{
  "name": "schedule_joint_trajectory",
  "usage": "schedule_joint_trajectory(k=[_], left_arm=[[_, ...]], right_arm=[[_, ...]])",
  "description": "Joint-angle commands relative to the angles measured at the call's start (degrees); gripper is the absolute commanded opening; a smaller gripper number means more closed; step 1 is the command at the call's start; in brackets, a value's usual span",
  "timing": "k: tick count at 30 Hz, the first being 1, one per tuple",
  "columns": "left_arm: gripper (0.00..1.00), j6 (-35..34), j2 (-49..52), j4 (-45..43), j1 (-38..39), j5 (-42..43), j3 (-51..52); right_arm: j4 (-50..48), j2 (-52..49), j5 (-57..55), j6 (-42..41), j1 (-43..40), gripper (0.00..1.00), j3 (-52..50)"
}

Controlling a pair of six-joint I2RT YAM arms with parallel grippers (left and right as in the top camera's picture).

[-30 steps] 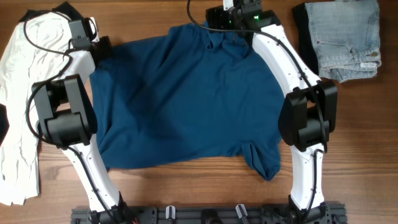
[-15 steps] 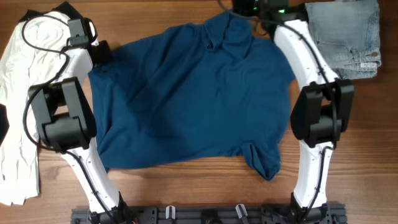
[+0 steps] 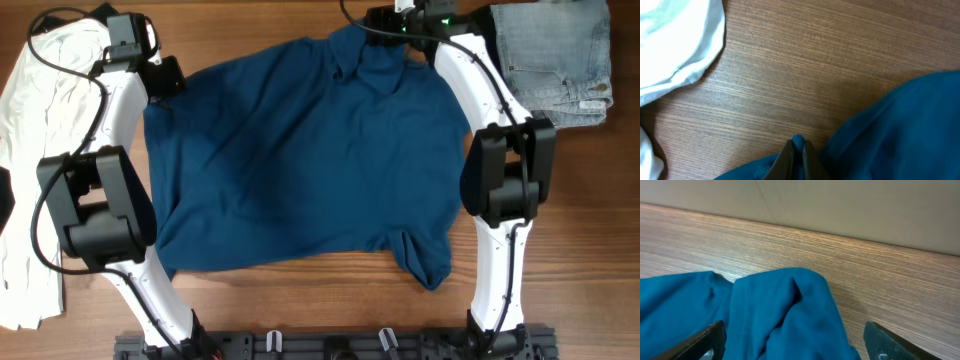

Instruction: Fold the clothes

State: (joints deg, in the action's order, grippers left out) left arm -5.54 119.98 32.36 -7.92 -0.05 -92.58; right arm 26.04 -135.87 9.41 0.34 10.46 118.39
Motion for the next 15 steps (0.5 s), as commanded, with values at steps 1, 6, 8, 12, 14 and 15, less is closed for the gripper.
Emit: schedule_joint_trajectory(k=[1,6,8,12,14,15], left_arm=[[0.04,-1.0,-1.1,0.5,0.0,0.5,0.3],[0.04,-1.0,-1.1,0.5,0.0,0.5,0.3],[0.04,-1.0,-1.1,0.5,0.0,0.4,0.3],[0.04,-0.9,-1.1,0.3,0.0,-0.7,0.3],[0.04,-0.9,-1.1,0.3,0.0,-2.1,0.3],[0.04,-0.9,-1.1,0.3,0.0,-2.6,0.3]], right_arm=[[-1.4,-5.4,0.7,1.0,-0.1,0.87,1.4],[-3.8,-7.2,0.7,0.6,-0.1,0.85,1.4],[-4.4,-7.3,0.7,0.4,-0.2,0.82,1.4],[-5.3,-7.0,1.2,-2.6,-0.9,0.68,1.7],[-5.2,-6.3,1.2,-3.5,-1.2,0.54,2.0],[-5.2,-5.7,1.2,-3.5,-1.3,0.46,2.0]])
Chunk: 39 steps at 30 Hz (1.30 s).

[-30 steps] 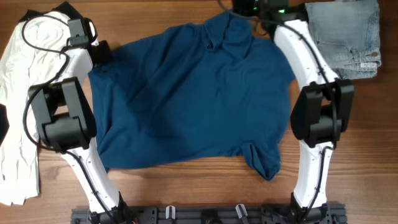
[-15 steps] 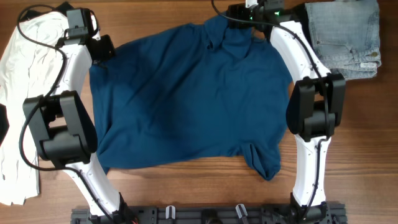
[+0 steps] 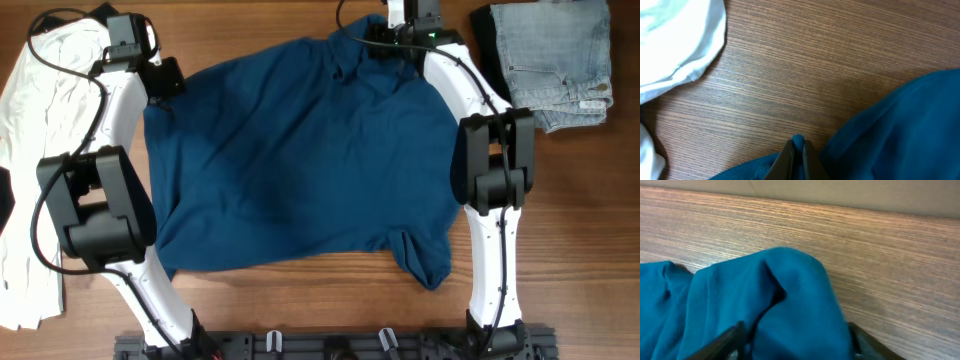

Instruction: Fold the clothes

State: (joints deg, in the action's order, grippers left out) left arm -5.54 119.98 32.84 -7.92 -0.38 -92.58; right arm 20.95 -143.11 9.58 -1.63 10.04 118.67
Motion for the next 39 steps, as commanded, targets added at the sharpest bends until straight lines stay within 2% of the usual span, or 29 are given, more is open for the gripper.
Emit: schedule_joint_trajectory(k=[1,3,6,14,22,24,28,32,34,39], left_arm=[[0.04,-0.9,-1.1,-0.2,0.0,-2.5,0.3],[0.04,-0.9,-1.1,-0.2,-0.1,-2.5,0.3],[0.04,-0.9,-1.1,-0.2,-0.1,-2.5,0.3],[0.04,-0.9,-3.8,0.5,-0.1,-4.9,0.3],[0.04,-1.0,-12.1,7.3,-0.2,-4.8,0.3],[0.04,-1.0,-13.3,8.5,-0.2,-4.8,0.3],[0.04,-1.0,-13.5,8.9,-0.2,-4.8,0.3],[0.04,-1.0,-13.2,9.0,-0.2,-2.8,0.3],[0.04,-1.0,-13.1,9.0,-0.2,-1.0,0.3],[0.04,-1.0,-13.1,9.7,-0.2,-0.7,0.3]], right_arm=[[-0.2,2.2,1.0,-1.6,-1.0,0.36,1.9],[-0.1,2.8,1.6,-1.5,-1.0,0.24,2.1],[0.2,3.9,2.3,-1.3,-1.0,0.15,2.1],[8.7,13.0,1.0,1.7,-2.6,0.09,2.1],[27.2,20.4,3.0,3.2,-5.5,0.05,2.1],[26.7,19.9,5.0,4.7,-5.6,0.09,2.0],[20.1,16.6,5.1,4.7,-4.8,0.31,2.0],[13.6,10.8,6.3,4.7,-4.3,0.58,2.0],[11.2,7.7,6.9,4.6,-4.0,0.62,2.0],[3.7,1.4,7.1,2.6,-3.9,0.63,2.0]])
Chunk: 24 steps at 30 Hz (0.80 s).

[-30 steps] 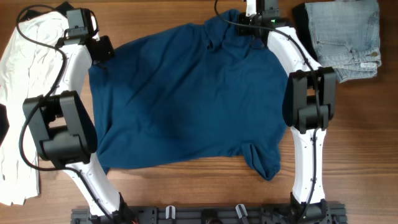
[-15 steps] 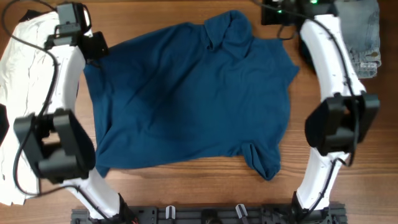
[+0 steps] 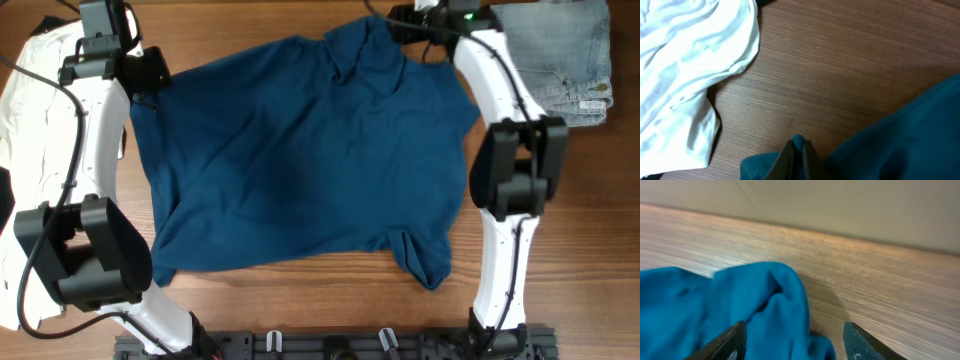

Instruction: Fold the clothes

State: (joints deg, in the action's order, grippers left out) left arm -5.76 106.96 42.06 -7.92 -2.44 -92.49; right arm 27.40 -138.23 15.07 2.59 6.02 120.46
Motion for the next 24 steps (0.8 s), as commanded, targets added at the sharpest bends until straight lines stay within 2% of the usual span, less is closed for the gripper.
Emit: schedule_joint_trajectory(k=[1,3,6,8,12,16,17,20,24], left_arm=[[0.04,-0.7,-0.1,0.6,-0.2,1.4,0.2],[0.04,-0.7,-0.1,0.7,-0.2,1.4,0.2],[0.04,-0.7,-0.1,0.9,-0.2,1.4,0.2],[0.04,-0.7,-0.1,1.0,-0.2,1.3,0.2],[0.04,-0.7,-0.1,1.1,-0.2,1.4,0.2],[0.04,-0.7,-0.1,1.1,-0.2,1.4,0.2],[0.04,-0.7,-0.1,1.1,-0.2,1.4,0.2],[0.04,-0.7,-0.1,1.1,-0.2,1.4,0.2],[0.04,-0.7,-0.1,1.1,-0.2,1.4,0.2]], right_arm=[[-4.1,-4.1,1.7,-1.8,0.1,0.62,0.2],[-5.9,-4.9,2.0,-3.2,0.1,0.58,0.2],[-7.9,-5.6,3.3,-4.4,0.1,0.39,0.2],[-8.6,-6.0,4.7,-4.8,0.1,0.3,0.2],[-8.2,-6.6,6.0,-5.6,0.2,0.22,0.2],[-6.8,-6.6,5.9,-4.0,0.2,0.22,0.2],[-6.8,-6.6,5.7,-4.0,0.2,0.23,0.2],[-6.3,-6.6,4.9,-4.0,0.1,0.36,0.2],[-5.4,-6.7,4.6,-3.8,0.1,0.36,0.2]])
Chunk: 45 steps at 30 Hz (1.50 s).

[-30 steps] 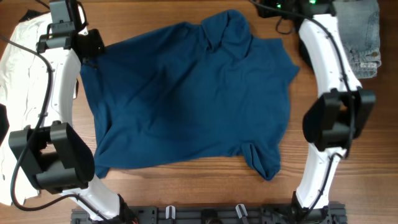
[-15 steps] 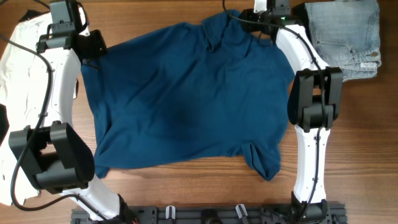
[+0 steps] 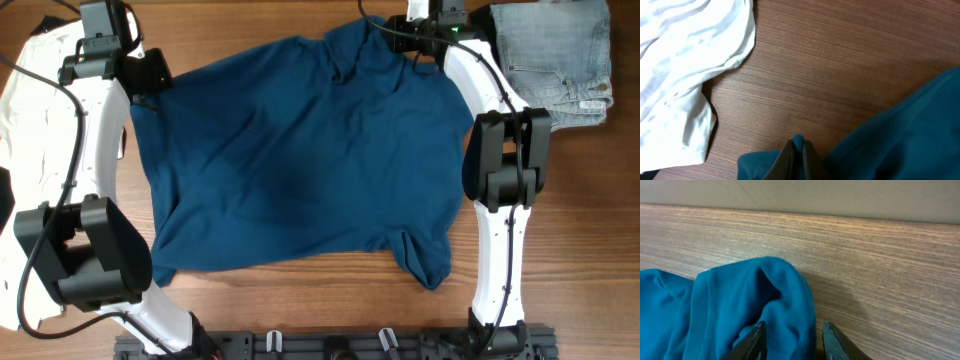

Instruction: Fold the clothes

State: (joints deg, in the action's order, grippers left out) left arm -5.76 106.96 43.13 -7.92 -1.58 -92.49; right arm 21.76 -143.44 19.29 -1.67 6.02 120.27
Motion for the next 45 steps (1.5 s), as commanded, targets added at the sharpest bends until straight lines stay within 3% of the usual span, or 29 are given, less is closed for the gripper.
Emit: schedule_joint_trajectory(k=[1,8,13,15,22,28,35,45], left_arm=[[0.04,-0.7,-0.1,0.0,-0.2,0.5,0.2],[0.04,-0.7,-0.1,0.0,-0.2,0.5,0.2],[0.04,-0.8,-0.1,0.0,-0.2,0.5,0.2],[0.04,-0.8,-0.1,0.3,-0.2,0.5,0.2],[0.04,-0.7,-0.1,0.6,-0.2,0.4,0.2],[0.04,-0.7,-0.1,3.7,-0.2,0.5,0.2],[0.04,-0.7,-1.0,5.6,-0.3,0.5,0.2],[0.04,-0.7,-3.5,14.2,-4.3,0.5,0.2]], right_arm=[[0.4,-1.5,0.4,0.4,0.1,0.36,0.4],[2.2,-1.5,0.0,0.2,0.1,0.17,0.3],[3.6,-1.5,-0.4,0.4,0.1,0.15,0.3],[4.5,-1.5,-0.5,0.4,0.1,0.04,0.3],[8.5,2.6,-0.7,0.1,-0.1,0.04,1.0],[22.3,13.6,-2.2,0.5,-1.3,0.04,1.0],[29.3,23.5,-2.8,1.6,-3.3,0.04,1.0],[49.3,24.7,-12.8,1.7,-4.5,0.04,0.2]])
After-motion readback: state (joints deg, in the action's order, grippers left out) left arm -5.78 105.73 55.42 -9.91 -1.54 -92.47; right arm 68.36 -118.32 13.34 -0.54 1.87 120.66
